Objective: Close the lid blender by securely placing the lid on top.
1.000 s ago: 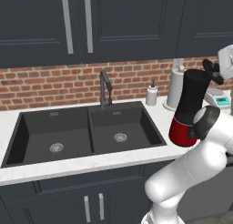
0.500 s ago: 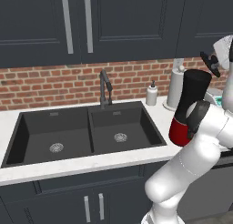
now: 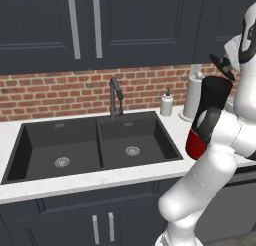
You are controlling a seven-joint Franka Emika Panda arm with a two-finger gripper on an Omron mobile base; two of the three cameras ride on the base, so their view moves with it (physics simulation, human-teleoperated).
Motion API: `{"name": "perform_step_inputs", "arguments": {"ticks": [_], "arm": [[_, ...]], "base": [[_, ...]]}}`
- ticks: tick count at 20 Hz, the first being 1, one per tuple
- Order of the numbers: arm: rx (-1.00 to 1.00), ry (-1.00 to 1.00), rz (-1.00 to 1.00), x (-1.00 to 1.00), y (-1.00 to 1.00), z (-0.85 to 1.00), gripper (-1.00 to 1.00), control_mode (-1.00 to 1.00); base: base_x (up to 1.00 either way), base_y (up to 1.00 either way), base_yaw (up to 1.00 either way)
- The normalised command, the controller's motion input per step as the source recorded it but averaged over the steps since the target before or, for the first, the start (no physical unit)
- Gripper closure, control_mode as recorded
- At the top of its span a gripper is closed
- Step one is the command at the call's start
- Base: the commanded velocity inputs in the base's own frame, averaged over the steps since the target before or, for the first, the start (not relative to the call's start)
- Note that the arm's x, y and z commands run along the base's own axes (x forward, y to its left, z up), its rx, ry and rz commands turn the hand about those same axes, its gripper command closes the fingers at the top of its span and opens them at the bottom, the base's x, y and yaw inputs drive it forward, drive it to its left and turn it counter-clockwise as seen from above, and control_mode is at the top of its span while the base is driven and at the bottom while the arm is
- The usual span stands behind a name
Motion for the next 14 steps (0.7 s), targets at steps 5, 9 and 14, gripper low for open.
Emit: {"name": "perform_step_inputs", "arguments": {"ticks": [5,9,14], "arm": [[-0.10,0.00,0.00,0.00,0.00,-0.16,1.00,-1.00],[-0.11,0.00,0.00,-0.15,0.00,-0.14,1.00,-1.00],[-0.12,0.00,0.00,-0.43,0.00,-0.10,1.00,-1.00]], "base": [[0.00,0.00,0.00],[0.00,0.00,0.00],[0.00,0.00,0.00]]}}
